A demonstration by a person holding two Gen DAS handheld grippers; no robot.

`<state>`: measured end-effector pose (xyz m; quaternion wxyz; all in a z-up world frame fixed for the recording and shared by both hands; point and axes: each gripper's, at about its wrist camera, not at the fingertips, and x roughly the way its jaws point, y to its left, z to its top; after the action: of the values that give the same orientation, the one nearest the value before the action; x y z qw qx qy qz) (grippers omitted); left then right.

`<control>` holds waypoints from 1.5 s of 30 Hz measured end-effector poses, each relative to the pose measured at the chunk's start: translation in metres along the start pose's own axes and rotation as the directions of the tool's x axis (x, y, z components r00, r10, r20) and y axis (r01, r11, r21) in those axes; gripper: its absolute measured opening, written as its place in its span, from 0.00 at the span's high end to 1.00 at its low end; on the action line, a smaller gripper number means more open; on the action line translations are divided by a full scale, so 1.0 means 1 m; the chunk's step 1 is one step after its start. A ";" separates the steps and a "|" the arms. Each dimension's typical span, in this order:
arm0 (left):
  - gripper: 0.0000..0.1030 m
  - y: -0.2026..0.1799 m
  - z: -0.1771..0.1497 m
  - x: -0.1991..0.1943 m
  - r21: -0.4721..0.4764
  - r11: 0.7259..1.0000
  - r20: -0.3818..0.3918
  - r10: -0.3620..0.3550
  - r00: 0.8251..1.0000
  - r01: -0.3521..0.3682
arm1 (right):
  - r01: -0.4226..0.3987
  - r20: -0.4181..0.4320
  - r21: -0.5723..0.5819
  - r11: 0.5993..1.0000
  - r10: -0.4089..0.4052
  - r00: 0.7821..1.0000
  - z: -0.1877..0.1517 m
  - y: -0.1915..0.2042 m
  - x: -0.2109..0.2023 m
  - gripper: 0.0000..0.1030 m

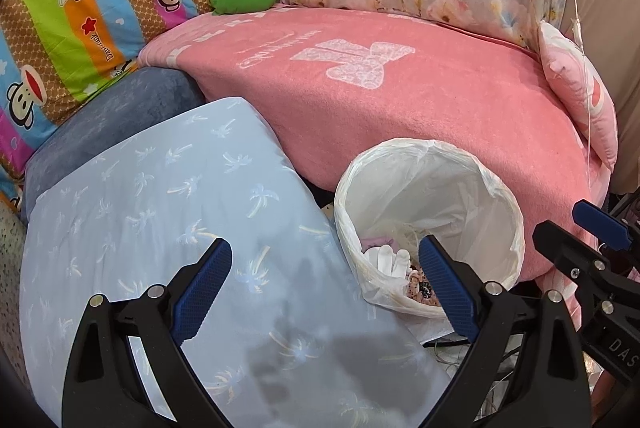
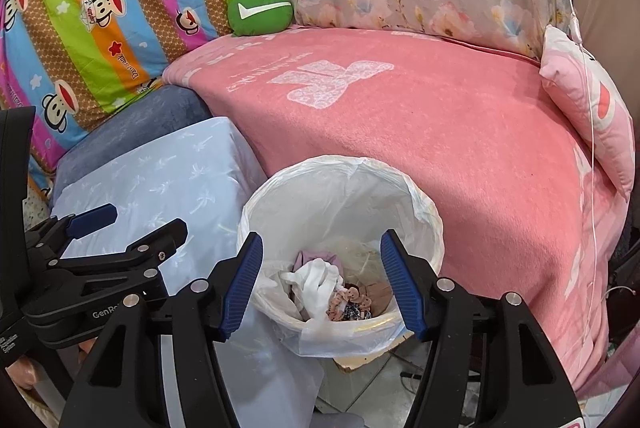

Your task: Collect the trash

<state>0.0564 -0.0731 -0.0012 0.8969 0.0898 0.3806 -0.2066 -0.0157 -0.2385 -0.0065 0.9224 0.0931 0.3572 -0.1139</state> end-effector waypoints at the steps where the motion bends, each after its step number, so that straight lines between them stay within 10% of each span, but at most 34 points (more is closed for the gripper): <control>1: 0.12 0.000 -0.001 0.000 -0.001 1.000 -0.001 0.000 1.000 0.000 | 0.002 0.000 0.003 1.000 -0.002 1.000 -0.001 0.000 0.000 0.37; 13: 0.11 -0.002 -0.006 0.001 -0.005 1.000 -0.025 0.000 1.000 0.000 | 0.018 -0.005 -0.007 1.000 -0.018 1.000 -0.006 0.001 -0.003 0.18; 45: 0.09 -0.012 -0.008 -0.002 -0.001 1.000 -0.042 0.017 0.999 -0.018 | 0.041 -0.021 -0.027 0.999 -0.042 0.999 -0.007 -0.002 -0.009 0.06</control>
<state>0.0441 -0.0809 -0.0054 0.8905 0.0966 0.3988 -0.1964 -0.0277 -0.2372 -0.0056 0.9169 0.0748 0.3707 -0.1274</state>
